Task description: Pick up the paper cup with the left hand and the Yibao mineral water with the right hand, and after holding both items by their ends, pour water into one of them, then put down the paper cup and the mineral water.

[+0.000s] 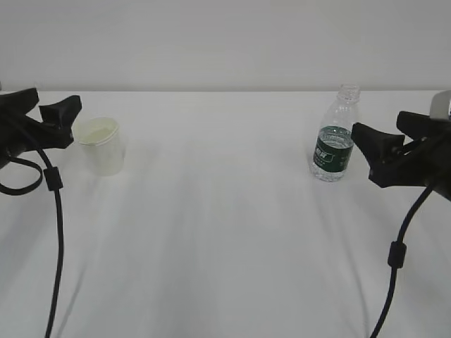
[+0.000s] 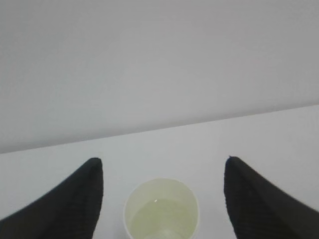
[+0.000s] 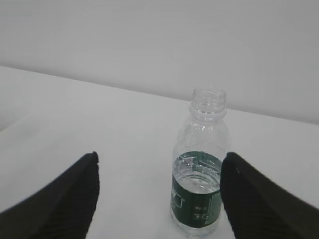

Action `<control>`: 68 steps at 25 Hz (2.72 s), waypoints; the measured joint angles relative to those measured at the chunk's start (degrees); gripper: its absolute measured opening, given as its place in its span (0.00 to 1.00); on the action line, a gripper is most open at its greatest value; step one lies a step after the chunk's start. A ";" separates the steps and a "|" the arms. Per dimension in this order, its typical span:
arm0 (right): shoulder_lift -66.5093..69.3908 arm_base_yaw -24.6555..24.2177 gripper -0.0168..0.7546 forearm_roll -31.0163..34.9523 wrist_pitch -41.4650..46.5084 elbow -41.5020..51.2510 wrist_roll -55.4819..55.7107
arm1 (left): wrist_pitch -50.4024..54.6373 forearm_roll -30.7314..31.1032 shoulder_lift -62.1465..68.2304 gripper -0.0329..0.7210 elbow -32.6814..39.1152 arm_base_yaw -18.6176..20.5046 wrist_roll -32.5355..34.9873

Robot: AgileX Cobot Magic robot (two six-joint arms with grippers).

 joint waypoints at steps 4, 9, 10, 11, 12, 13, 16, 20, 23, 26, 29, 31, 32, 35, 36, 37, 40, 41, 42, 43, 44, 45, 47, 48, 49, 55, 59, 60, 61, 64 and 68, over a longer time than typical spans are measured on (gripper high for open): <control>-3.26 0.00 0.77 0.00 2.45 0.00 0.00 | 4.91 0.10 -6.54 0.76 0.04 0.00 0.65; -8.83 0.00 0.77 1.03 6.46 0.04 0.00 | 11.64 0.10 -14.70 0.76 0.17 0.00 1.37; -10.06 0.00 0.77 1.17 7.33 0.04 0.00 | 12.71 0.24 -16.31 0.76 0.26 0.00 1.37; -11.30 0.00 0.77 1.17 8.35 0.13 0.00 | 14.14 0.38 -17.83 0.76 0.26 0.00 1.46; -12.54 0.00 0.77 1.17 9.04 0.13 0.00 | 15.47 0.51 -19.28 0.75 0.26 0.00 1.46; -13.61 0.00 0.77 1.17 9.73 0.13 0.00 | 16.82 0.60 -20.45 0.75 0.26 0.00 1.46; -17.34 0.00 0.77 1.17 13.08 0.17 0.00 | 20.46 0.73 -24.75 0.75 0.38 0.00 1.46; -22.84 0.00 0.77 1.17 18.13 0.17 0.00 | 24.75 0.87 -30.32 0.75 0.49 0.00 1.46; -27.14 0.00 0.77 1.17 22.29 0.17 0.00 | 29.52 1.16 -34.89 0.75 0.49 0.00 1.50; -31.32 0.00 0.77 1.17 27.91 -0.09 0.00 | 34.71 1.39 -39.45 0.75 0.49 0.00 1.50; -35.14 0.00 0.77 1.17 33.35 -1.50 0.00 | 38.20 1.48 -44.16 0.75 0.49 0.00 1.59; -37.22 0.00 0.77 1.17 36.32 -2.51 0.00 | 40.63 1.48 -46.96 0.75 0.49 0.00 1.59; -38.17 0.00 0.77 1.06 37.79 -3.04 0.00 | 42.08 1.48 -48.39 0.75 0.49 0.00 1.59; -40.45 0.00 0.77 0.20 41.12 -3.96 0.00 | 45.65 1.48 -52.08 0.75 0.59 0.00 1.59; -41.08 0.00 0.77 0.07 41.87 -4.13 0.00 | 46.68 1.48 -53.15 0.75 0.57 0.00 1.59; -41.87 0.00 0.77 -0.05 43.25 -4.36 0.00 | 47.77 1.48 -54.61 0.75 0.57 0.00 1.59; -44.46 0.00 0.77 -0.05 46.49 -4.75 -0.10 | 50.72 1.48 -57.60 0.75 0.57 0.00 1.59; -45.27 0.00 0.77 -0.05 47.31 -4.75 -0.10 | 51.46 1.48 -58.45 0.75 0.57 0.00 1.59; -46.06 0.00 0.77 -0.05 48.17 -4.75 -0.10 | 52.48 1.48 -59.08 0.75 0.57 0.00 1.59; -47.18 0.00 0.77 -0.05 49.26 -4.75 -0.10 | 53.25 1.51 -59.78 0.74 0.57 0.00 1.59; -47.95 0.00 0.77 -0.29 50.01 -4.75 -0.10 | 54.03 1.51 -60.44 0.74 0.57 0.00 1.59; -48.73 0.00 0.77 -0.57 50.70 -4.75 -0.10 | 54.90 1.51 -61.08 0.74 0.57 0.00 1.59; -50.27 0.00 0.77 -1.46 52.72 -4.75 -0.10 | 56.59 1.61 -62.23 0.74 0.57 0.00 1.59; -50.74 0.00 0.77 -1.88 53.71 -4.75 -0.10 | 57.66 1.61 -62.83 0.74 0.57 0.00 1.59; -51.26 0.00 0.77 -2.02 55.02 -4.75 -0.10 | 58.91 1.61 -63.49 0.74 0.57 0.00 1.59; -53.91 0.00 0.77 -2.49 59.81 -5.31 -0.10 | 63.44 2.27 -67.14 0.74 0.57 0.00 1.59; -54.39 0.00 0.77 -2.63 64.41 -7.01 -0.10 | 67.05 2.63 -70.24 0.74 0.57 0.00 1.59; -54.39 0.00 0.77 -2.63 64.97 -7.48 -0.10 | 68.26 2.63 -71.24 0.74 0.57 0.00 1.59; -54.39 0.00 0.77 -2.63 65.34 -7.84 -0.10 | 69.30 2.72 -72.08 0.74 0.57 0.00 1.59; -54.39 0.00 0.77 -2.63 66.10 -8.48 -0.10 | 72.46 2.72 -74.86 0.73 0.57 0.00 1.59; -54.39 0.00 0.77 -2.63 67.48 -8.57 -0.10 | 76.33 2.77 -77.67 0.73 0.57 0.00 1.59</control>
